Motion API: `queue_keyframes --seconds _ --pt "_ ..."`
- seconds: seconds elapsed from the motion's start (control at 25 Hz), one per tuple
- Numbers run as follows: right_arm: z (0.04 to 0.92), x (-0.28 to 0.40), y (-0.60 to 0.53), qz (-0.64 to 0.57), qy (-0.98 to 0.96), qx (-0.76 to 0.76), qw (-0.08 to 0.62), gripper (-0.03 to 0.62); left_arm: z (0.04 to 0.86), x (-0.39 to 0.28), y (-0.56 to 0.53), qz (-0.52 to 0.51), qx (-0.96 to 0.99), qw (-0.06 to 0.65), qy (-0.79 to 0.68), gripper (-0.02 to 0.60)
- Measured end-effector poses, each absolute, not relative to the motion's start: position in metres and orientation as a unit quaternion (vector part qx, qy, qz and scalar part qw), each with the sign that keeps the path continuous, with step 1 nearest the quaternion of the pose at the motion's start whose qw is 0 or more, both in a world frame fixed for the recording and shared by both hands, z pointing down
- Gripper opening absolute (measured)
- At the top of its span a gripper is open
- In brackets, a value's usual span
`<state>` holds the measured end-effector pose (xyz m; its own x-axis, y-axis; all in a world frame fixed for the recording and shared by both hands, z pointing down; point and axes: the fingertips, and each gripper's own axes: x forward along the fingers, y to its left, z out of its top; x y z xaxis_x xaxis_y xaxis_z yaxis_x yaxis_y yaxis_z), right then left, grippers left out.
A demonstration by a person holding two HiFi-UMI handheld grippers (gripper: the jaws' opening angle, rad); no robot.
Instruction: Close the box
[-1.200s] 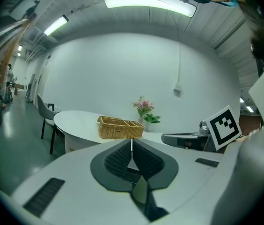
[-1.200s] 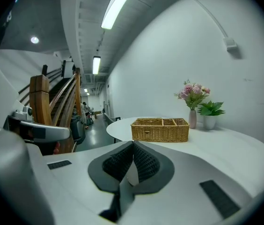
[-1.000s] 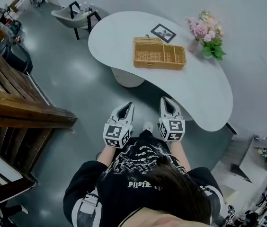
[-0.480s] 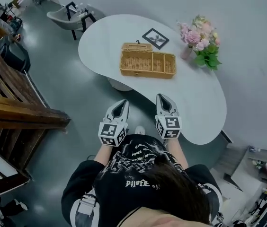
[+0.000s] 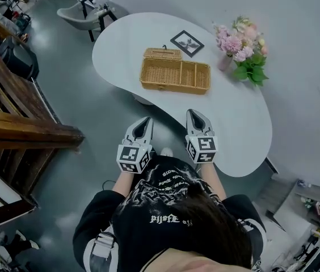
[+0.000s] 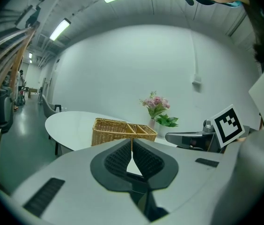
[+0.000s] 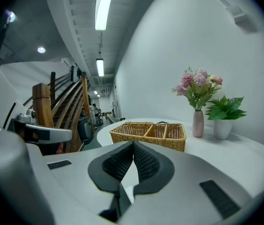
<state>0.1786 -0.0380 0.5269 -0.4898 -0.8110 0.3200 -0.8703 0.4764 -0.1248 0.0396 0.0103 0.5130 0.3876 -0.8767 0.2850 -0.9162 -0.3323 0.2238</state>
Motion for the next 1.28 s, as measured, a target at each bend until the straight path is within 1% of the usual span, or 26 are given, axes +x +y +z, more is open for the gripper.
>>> queue_keyframes --seconds 0.32,0.76,0.96,1.28 --pt "0.524 0.166 -0.055 0.132 -0.852 0.494 0.113 0.025 0.516 0.024 -0.014 0.052 0.814 0.18 -0.55 0.028" --pt "0.511 0.155 -0.119 0.131 -0.823 0.542 0.111 0.025 0.508 -0.012 -0.099 0.046 0.832 0.175 -0.524 0.028" --pt "0.516 0.136 -0.146 0.15 -0.826 0.53 0.119 0.025 0.509 -0.028 -0.138 0.043 0.838 0.178 -0.513 0.028" --pt "0.505 0.106 -0.194 0.161 -0.82 0.537 0.112 0.025 0.516 -0.057 -0.2 0.044 0.853 0.188 -0.486 0.028"
